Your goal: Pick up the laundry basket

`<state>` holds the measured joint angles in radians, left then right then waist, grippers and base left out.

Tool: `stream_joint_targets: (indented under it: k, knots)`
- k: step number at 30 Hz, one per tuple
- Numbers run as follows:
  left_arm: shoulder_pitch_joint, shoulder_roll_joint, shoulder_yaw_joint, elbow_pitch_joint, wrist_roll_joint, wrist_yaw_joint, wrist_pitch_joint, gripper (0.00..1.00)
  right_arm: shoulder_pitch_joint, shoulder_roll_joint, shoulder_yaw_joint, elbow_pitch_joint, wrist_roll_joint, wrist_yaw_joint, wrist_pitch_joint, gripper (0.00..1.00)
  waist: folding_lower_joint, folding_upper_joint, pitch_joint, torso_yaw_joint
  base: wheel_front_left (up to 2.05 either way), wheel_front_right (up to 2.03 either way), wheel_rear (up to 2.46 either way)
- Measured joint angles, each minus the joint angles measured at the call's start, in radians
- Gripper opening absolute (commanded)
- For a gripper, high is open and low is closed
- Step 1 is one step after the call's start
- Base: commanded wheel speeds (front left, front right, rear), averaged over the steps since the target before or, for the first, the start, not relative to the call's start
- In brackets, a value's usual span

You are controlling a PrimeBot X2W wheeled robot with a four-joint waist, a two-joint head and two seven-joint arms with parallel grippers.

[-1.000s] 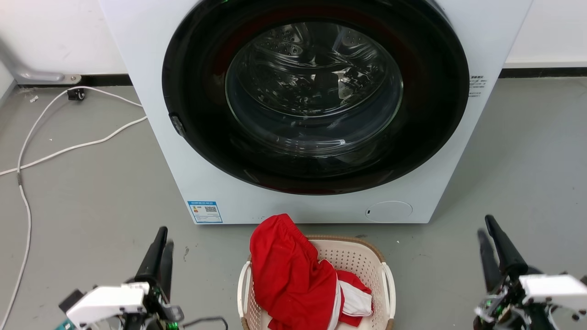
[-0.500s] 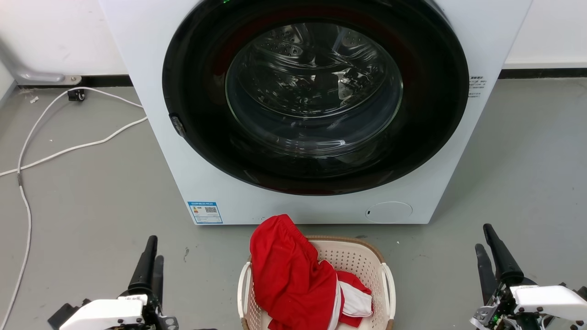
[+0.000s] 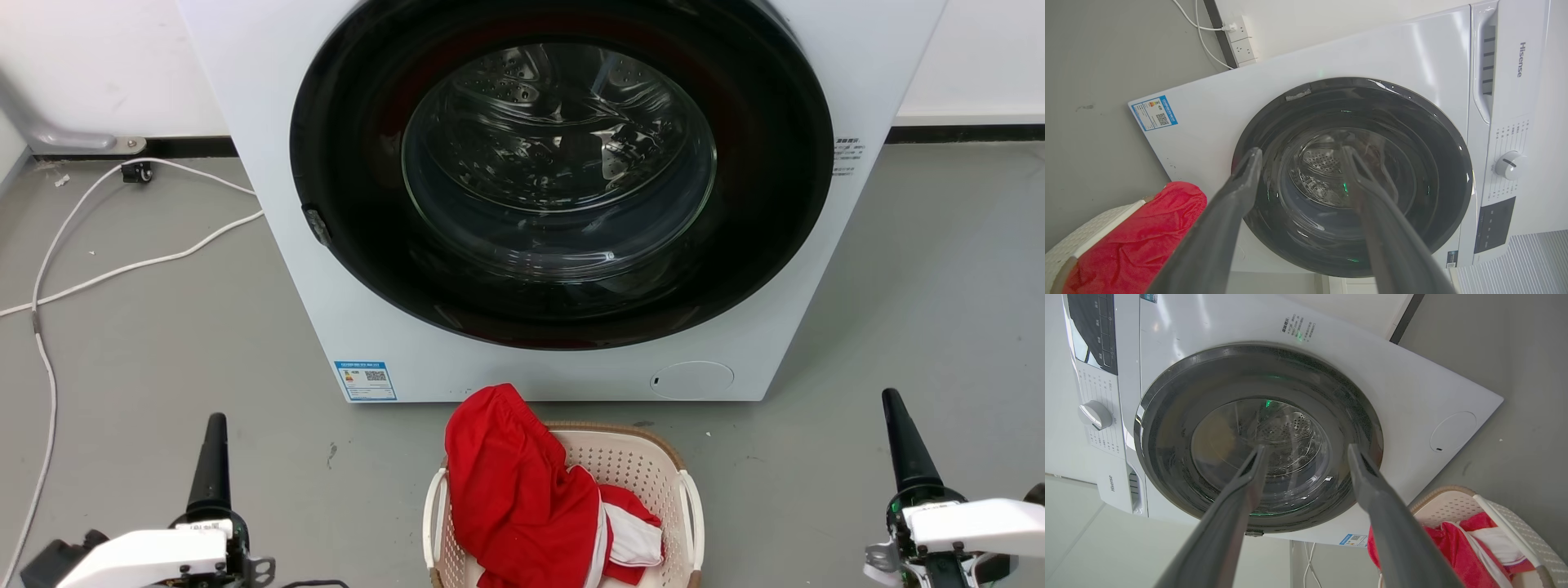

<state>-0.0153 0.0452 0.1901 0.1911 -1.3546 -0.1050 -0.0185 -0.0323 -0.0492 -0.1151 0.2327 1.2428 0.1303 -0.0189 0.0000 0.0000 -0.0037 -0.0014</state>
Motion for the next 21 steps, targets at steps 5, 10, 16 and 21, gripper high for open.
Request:
stream_joint_targets:
  k: [5, 10, 16, 21]
  knots:
    - [0.002, 0.0, 0.012, -0.063, 0.1, 0.032, -0.02, 1.0, 0.0, 0.0, -0.003, -0.049, -0.156, 0.0, -0.018, 1.0, 0.0, 0.0, 0.0, 0.0, 0.0, 0.0, 0.0]
    - [0.017, 0.001, -0.009, -0.128, 0.212, 0.063, -0.037, 1.0, 0.0, 0.0, -0.003, -0.108, -0.301, 0.0, -0.036, 1.0, 0.0, 0.0, 0.0, 0.0, 0.0, 0.0, 0.0]
    - [0.042, 0.0, -0.063, -0.19, 0.354, 0.07, -0.056, 1.0, 0.006, 0.0, 0.013, -0.164, -0.47, 0.0, -0.056, 1.0, -0.0001, 0.0, -0.001, -0.001, 0.0, 0.0, 0.0]
    - [0.056, 0.001, -0.13, -0.249, 0.543, 0.07, -0.077, 1.0, 0.022, 0.0, 0.034, -0.204, -0.625, 0.0, -0.078, 1.0, 0.0, 0.0, -0.002, -0.002, 0.0, 0.0, 0.0]
